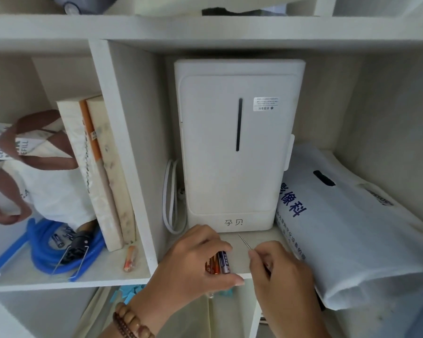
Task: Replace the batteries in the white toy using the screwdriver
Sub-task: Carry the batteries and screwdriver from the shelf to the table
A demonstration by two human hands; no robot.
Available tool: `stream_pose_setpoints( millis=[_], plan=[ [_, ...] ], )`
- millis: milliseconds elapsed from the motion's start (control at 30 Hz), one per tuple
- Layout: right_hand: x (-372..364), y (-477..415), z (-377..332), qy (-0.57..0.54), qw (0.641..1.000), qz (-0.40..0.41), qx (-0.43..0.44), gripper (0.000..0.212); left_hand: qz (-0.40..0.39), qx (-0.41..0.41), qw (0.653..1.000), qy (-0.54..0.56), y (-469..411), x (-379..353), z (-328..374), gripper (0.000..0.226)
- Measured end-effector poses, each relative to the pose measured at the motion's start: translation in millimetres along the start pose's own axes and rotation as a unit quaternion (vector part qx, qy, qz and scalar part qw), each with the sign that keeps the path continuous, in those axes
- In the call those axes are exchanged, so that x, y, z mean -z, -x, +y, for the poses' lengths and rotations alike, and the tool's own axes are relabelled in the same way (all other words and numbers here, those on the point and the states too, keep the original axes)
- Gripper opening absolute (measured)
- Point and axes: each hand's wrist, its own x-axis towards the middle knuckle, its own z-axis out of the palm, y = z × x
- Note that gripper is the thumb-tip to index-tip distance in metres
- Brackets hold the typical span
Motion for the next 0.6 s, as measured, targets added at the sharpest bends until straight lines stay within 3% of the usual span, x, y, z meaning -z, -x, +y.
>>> stream_pose_setpoints(
  millis=[167, 300, 400, 600],
  plan=[
    [9.2, 2.2, -14.1, -0.183, 0.982, 0.008, -0.050, 0.035, 0.027, 0.003, 1.000, -0.006, 9.6, 26.1, 19.1, 0.053],
    [15.0, 5.0, -32.0, -0.291, 0.956, -0.021, -0.023, 0.050, 0.071, 0.014, 0.997, -0.018, 28.2, 52.4, 23.9, 0.051],
    [11.3, 11.2, -47.0, -0.315, 0.946, -0.074, 0.001, 0.049, 0.090, 0.041, 0.994, -0.040, 52.8, 73.3, 24.1, 0.051],
    [-9.0, 46.4, -100.7, -0.351, 0.917, -0.186, 0.036, 0.024, 0.135, 0.140, 0.974, -0.118, 132.4, 123.6, 27.9, 0.052]
  ],
)
